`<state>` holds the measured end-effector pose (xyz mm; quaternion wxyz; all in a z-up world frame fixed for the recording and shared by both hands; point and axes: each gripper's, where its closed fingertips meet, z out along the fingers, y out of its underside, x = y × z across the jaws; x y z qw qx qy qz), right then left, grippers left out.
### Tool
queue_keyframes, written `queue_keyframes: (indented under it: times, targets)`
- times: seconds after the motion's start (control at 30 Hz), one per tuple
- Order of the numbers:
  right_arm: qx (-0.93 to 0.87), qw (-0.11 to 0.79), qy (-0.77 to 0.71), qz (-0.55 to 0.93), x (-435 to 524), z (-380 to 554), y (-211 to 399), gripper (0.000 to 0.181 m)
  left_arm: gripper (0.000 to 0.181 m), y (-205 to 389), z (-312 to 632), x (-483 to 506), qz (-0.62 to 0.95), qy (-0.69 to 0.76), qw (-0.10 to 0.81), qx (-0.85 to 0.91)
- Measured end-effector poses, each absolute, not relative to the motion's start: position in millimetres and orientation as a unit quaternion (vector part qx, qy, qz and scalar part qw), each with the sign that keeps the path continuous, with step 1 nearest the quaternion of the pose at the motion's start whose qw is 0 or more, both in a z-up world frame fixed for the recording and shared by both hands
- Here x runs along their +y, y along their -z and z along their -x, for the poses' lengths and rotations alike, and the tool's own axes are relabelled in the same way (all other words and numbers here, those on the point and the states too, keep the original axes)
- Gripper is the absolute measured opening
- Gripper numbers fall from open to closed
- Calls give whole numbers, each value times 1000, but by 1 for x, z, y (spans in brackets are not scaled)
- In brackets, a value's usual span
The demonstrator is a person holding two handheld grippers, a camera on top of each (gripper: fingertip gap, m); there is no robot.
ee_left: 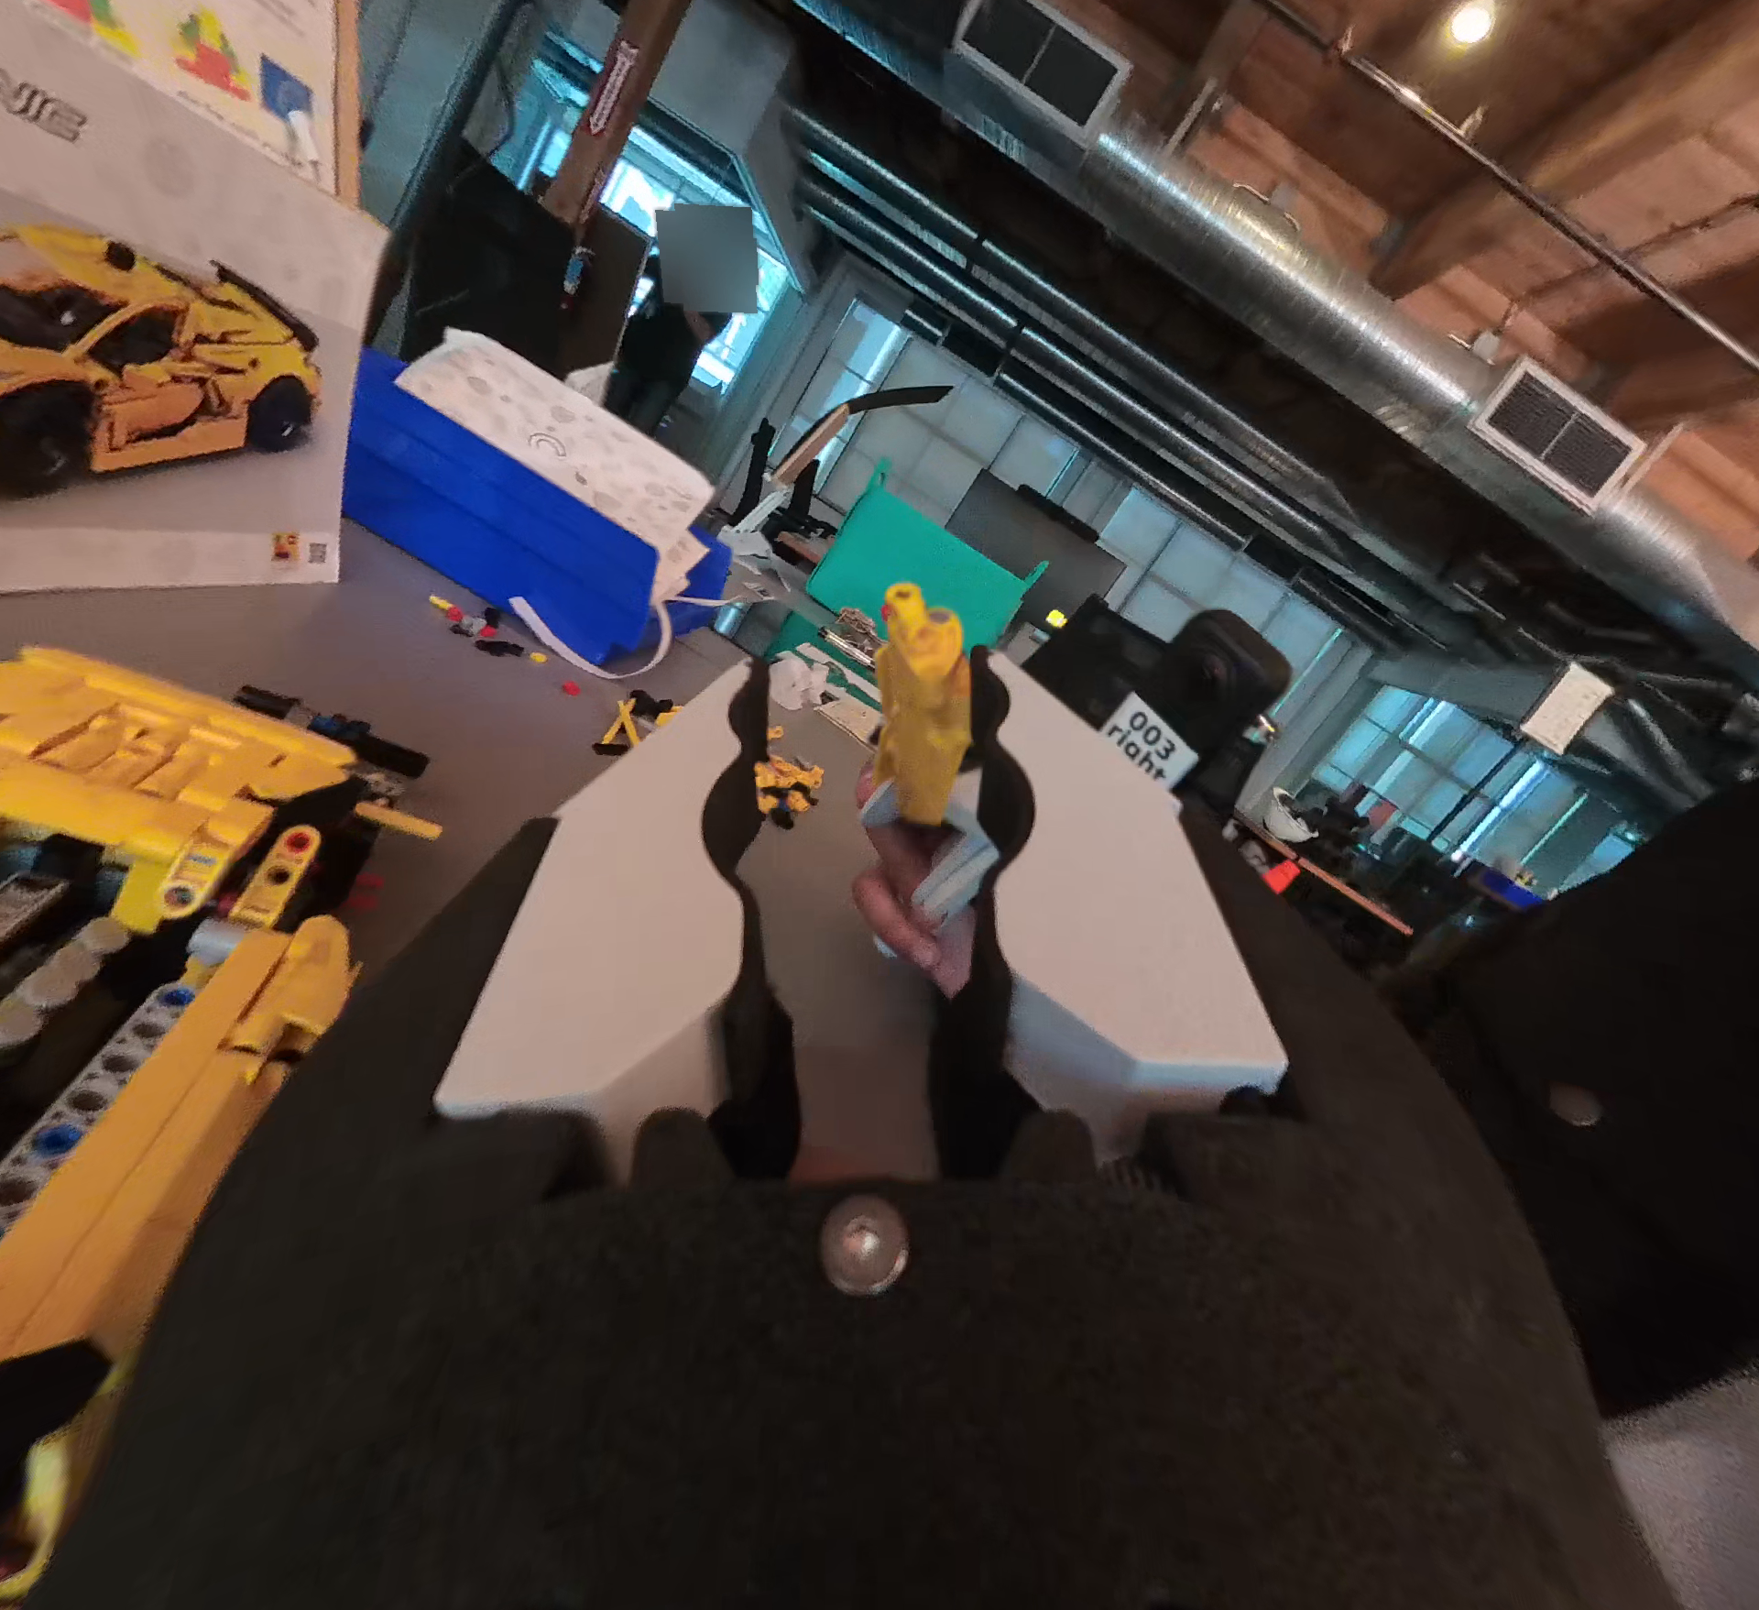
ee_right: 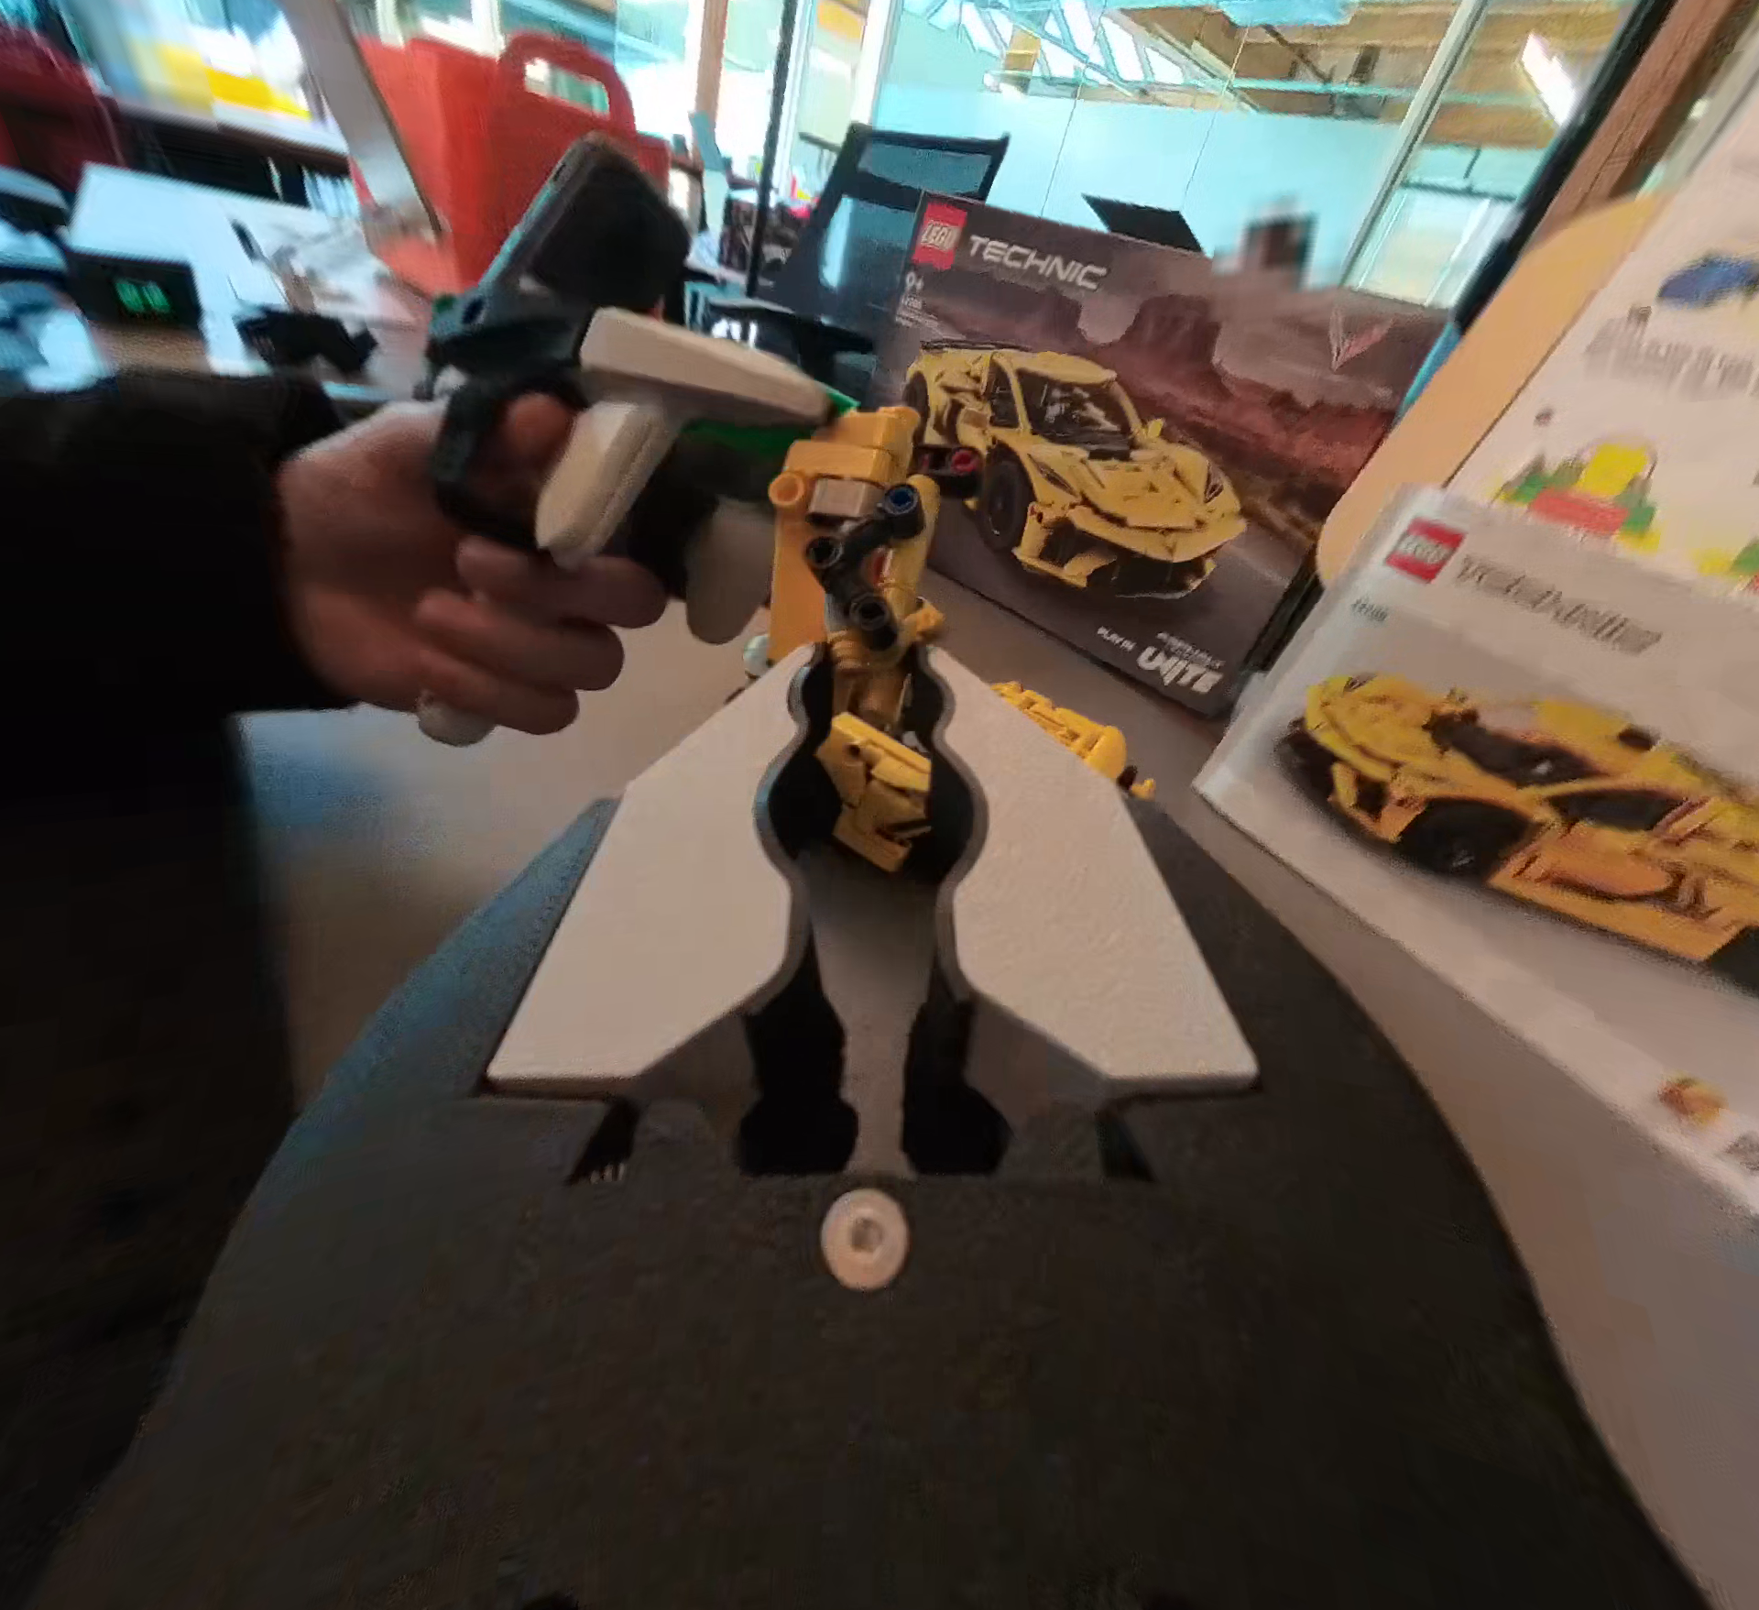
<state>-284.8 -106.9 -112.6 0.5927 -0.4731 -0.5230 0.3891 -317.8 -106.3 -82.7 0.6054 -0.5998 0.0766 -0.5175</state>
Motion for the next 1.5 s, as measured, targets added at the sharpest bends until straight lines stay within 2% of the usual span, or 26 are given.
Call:
queue_keyframes:
  times: [0.1,0.2,0.5,0.6,0.67,0.8,0.9,0.97,1.0,1.23,1.37,1.47,1.5]
  targets:
    - [-546,614,-340,458,-114,291,116,15,41,85,312,-108,604,519,599,84]
    - [-543,622,-322,464,-109,290,117,14,16,86,309,-112,603,524,594,98]
    - [-534,604,-346,480,-106,292,123,15,17,98,297,-113,636,485,583,139]
    - [-506,564,-428,493,-109,292,124,28,16,106,298,-110,657,404,611,177]
    - [-493,514,-509,483,-119,287,115,43,15,114,289,-115,669,356,611,227]
    - [-460,353,-674,458,-138,271,105,37,16,117,264,-137,652,414,567,285]
    - [-453,272,-717,455,-144,265,104,25,16,121,257,-144,651,433,546,301]
    - [-460,281,-711,451,-143,263,105,10,16,123,254,-146,652,439,536,307]
    - [-464,285,-706,452,-143,263,106,9,16,124,254,-145,656,440,533,305]
    - [-432,290,-700,490,-126,270,110,8,16,126,260,-131,669,450,533,257]
    - [-387,295,-715,501,-115,273,105,8,39,122,254,-130,657,498,516,230]
    - [-378,281,-724,504,-117,277,105,9,40,121,250,-125,649,524,511,210]
    - [-381,278,-725,502,-120,278,105,9,35,119,251,-124,642,532,513,203]
